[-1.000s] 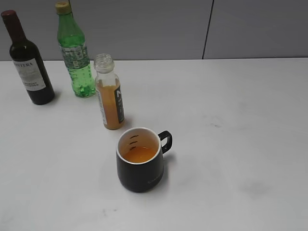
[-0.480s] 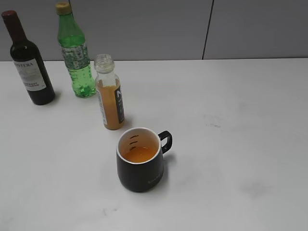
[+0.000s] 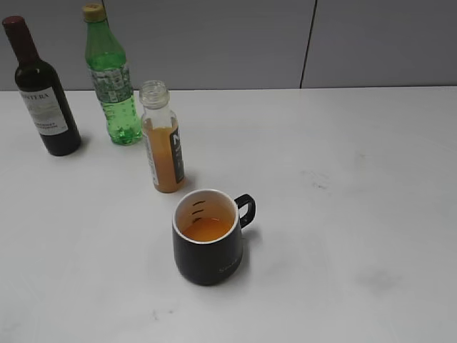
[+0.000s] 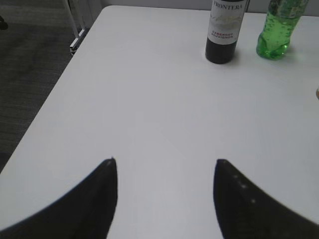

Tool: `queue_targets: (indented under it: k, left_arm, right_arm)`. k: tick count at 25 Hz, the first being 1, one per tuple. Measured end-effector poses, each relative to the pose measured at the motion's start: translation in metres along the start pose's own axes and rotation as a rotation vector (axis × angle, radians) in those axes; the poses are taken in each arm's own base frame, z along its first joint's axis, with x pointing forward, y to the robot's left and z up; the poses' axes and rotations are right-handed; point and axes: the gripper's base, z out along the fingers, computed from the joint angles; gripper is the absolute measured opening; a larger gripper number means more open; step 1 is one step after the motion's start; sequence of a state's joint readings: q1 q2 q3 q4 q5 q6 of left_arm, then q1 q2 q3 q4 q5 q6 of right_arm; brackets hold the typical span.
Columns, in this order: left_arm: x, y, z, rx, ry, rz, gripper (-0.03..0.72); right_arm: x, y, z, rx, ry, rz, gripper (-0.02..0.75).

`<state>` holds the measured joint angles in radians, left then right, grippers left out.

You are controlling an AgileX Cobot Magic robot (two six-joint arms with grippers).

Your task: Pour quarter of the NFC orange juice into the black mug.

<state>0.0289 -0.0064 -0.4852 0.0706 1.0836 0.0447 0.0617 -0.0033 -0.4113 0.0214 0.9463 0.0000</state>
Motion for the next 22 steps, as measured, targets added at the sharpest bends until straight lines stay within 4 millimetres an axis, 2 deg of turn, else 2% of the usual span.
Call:
queue_targets:
  k: [8,22]
  left_arm:
    - [0.0000,-0.0004,0.0000,0.004,0.000,0.004,0.433]
    - [-0.0001,-0.0014,0.0000,0.015,-0.001,-0.001,0.410]
  right_arm:
    - [0.0000,0.0000,0.0000,0.000,0.000,0.000,0.566]
    - [0.0000,0.0000,0.0000,0.000,0.000,0.000,0.566]
